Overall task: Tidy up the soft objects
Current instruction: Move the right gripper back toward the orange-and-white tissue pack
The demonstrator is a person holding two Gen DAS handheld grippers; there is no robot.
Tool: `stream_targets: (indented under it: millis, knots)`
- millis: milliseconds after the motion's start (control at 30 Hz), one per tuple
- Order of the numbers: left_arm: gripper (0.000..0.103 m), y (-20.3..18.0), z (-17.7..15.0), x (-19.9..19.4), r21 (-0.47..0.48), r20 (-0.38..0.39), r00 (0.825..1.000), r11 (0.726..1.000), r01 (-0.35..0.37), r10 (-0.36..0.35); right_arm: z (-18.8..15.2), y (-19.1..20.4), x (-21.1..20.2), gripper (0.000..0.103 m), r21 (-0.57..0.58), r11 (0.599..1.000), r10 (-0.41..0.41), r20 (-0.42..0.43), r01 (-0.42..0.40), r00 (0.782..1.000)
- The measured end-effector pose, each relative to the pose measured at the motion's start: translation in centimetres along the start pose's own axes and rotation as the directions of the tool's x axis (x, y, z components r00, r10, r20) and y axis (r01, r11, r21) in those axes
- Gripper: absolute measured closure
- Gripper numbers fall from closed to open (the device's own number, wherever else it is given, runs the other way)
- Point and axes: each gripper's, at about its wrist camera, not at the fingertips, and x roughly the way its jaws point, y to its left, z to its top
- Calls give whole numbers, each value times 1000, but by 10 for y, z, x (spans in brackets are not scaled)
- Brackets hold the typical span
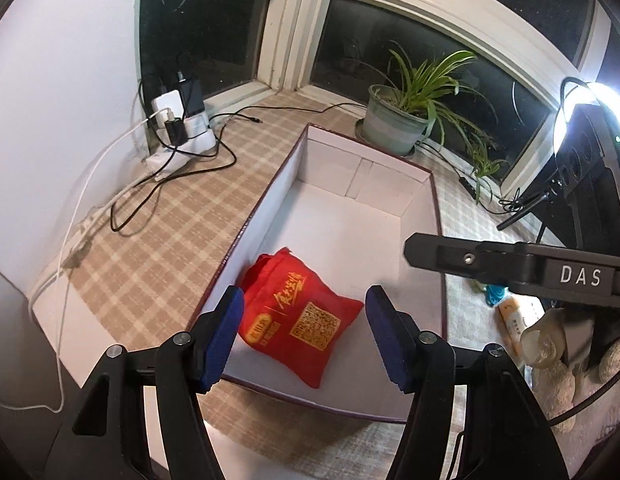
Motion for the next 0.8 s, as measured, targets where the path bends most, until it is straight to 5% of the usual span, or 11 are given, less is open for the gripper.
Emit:
stream_targets:
  millis: [400, 633, 800]
  knots:
    - [40, -52, -15, -24, 49, 33, 998, 997, 52, -54, -38, -36, -73, 48, -15, 998, -54, 92, 55, 994]
    - [35, -101, -35, -23, 129, 17, 996, 988, 80, -83, -77, -91, -130, 48, 75, 996, -59, 144, 49, 988]
    - [34, -141, -56, -10, 153, -37, 991, 980, 129, -125, -104, -138, -170, 48, 99, 986, -146, 170, 131, 975]
